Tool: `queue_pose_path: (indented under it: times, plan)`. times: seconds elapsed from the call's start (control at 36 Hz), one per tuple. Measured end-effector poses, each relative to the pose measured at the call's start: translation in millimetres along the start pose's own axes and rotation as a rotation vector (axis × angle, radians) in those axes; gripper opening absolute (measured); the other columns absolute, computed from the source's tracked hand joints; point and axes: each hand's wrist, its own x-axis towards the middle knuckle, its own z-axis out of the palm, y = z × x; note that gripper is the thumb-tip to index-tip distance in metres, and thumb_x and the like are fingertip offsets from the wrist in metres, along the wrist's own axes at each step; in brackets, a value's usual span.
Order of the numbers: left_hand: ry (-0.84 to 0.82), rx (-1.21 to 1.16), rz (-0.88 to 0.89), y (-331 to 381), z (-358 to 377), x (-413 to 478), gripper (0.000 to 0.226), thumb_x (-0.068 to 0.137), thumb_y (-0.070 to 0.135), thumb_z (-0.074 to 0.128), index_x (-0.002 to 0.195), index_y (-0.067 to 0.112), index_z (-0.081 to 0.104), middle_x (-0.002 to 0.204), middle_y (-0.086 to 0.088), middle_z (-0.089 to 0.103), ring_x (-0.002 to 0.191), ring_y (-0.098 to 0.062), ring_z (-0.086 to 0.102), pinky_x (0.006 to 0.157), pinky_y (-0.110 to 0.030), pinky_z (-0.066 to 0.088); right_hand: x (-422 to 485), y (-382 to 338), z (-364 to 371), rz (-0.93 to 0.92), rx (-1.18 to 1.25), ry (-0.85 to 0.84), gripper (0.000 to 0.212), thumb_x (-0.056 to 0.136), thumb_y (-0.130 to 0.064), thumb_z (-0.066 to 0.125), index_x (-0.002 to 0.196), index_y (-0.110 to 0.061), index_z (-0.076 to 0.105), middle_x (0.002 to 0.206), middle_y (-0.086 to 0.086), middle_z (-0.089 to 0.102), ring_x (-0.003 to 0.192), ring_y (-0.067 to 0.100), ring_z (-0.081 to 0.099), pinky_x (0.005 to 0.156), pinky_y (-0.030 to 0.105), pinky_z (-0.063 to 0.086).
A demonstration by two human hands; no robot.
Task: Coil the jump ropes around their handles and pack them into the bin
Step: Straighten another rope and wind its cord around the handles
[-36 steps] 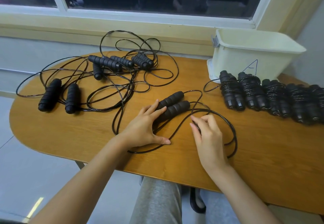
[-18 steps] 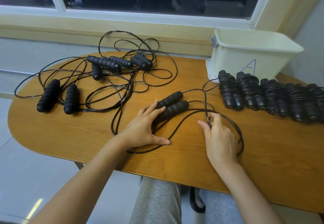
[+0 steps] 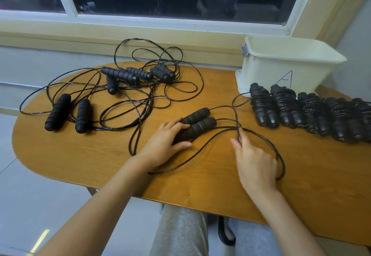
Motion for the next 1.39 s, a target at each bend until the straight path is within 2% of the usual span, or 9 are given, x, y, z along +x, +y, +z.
queue_pose_path:
  times: [0.17,0.31,0.58,0.67,0.75,0.83,1.0,1.17,1.39]
  plan:
    - [0.002,0.194,-0.028,8,-1,26,0.048,0.094,0.037,0.061,0.135,0.027,0.038,0.146,-0.005,0.038,0.123,-0.022,0.04,0.104,-0.036,0.04,15,61,1,0.045,-0.319,-0.048,0.026,0.081,-0.016,0.079,0.106,-0.008,0.075,0.083,0.006,0.064,0.07,0.023,0.056,0.044,0.02,0.026]
    - [0.095,0.309,-0.015,24,-24,47,0.048,0.094,0.032,0.06,0.135,0.019,0.039,0.131,-0.008,0.046,0.116,-0.023,0.043,0.098,-0.035,0.041,28,66,-6,-0.017,-0.312,-0.047,0.08,0.071,-0.015,0.085,0.143,-0.006,0.05,0.12,0.014,0.063,0.103,0.034,0.059,0.072,0.042,0.058]
    - [0.274,0.486,0.314,46,-35,50,0.045,0.083,0.029,0.073,0.121,0.015,0.052,0.12,-0.01,0.055,0.101,-0.027,0.051,0.083,-0.035,0.043,61,36,-45,-0.183,-0.055,0.309,0.039,0.073,0.008,0.066,0.105,-0.012,0.076,0.153,0.02,0.039,0.141,0.045,0.028,0.117,0.061,0.02]
    - [0.258,0.417,0.389,47,-30,46,0.044,0.081,0.027,0.075,0.117,0.014,0.053,0.117,-0.009,0.055,0.098,-0.025,0.05,0.082,-0.033,0.044,77,30,-58,-0.247,-0.165,0.25,0.018,0.083,-0.023,0.067,0.097,-0.015,0.074,0.143,0.014,0.051,0.136,0.034,0.04,0.119,0.057,0.02]
    - [0.213,0.29,0.445,44,-27,38,0.041,0.085,0.029,0.07,0.117,0.021,0.046,0.117,0.003,0.048,0.099,-0.013,0.04,0.083,-0.02,0.037,87,27,-62,-0.139,-0.276,-0.214,0.052,0.091,-0.065,0.047,0.117,-0.024,0.067,0.126,-0.003,0.063,0.125,0.019,0.05,0.12,0.047,0.02]
    - [0.146,0.165,0.447,40,-25,30,0.037,0.086,0.028,0.068,0.116,0.025,0.046,0.115,0.011,0.043,0.103,-0.008,0.037,0.088,-0.018,0.034,83,34,-56,-0.147,-0.197,-0.416,0.042,0.096,-0.057,0.046,0.121,-0.029,0.063,0.106,-0.005,0.071,0.109,0.017,0.06,0.121,0.043,0.017]
    - [0.082,0.063,0.422,30,-14,20,0.035,0.085,0.041,0.064,0.113,0.035,0.044,0.115,0.014,0.045,0.104,-0.009,0.041,0.093,-0.028,0.041,62,51,-34,-0.283,-0.02,-0.063,0.016,0.083,-0.024,0.077,0.07,-0.023,0.067,0.065,-0.011,0.065,0.065,0.017,0.06,0.09,0.049,0.054]
    - [0.089,-0.04,0.348,22,-4,17,0.036,0.084,0.057,0.065,0.108,0.039,0.045,0.114,0.018,0.045,0.107,-0.008,0.043,0.089,-0.023,0.043,56,61,-33,-0.309,0.048,-0.113,0.006,0.087,-0.021,0.073,0.085,-0.016,0.072,0.075,-0.005,0.063,0.073,0.015,0.054,0.061,0.028,0.044]
    - [-0.021,0.021,0.212,13,13,13,0.055,0.092,0.051,0.057,0.139,0.036,0.034,0.13,0.012,0.044,0.118,-0.001,0.039,0.106,-0.027,0.038,57,62,-26,-0.229,-0.17,-0.464,0.057,0.1,-0.037,0.05,0.152,-0.018,0.033,0.145,-0.001,0.046,0.134,0.016,0.036,0.104,0.029,0.04]
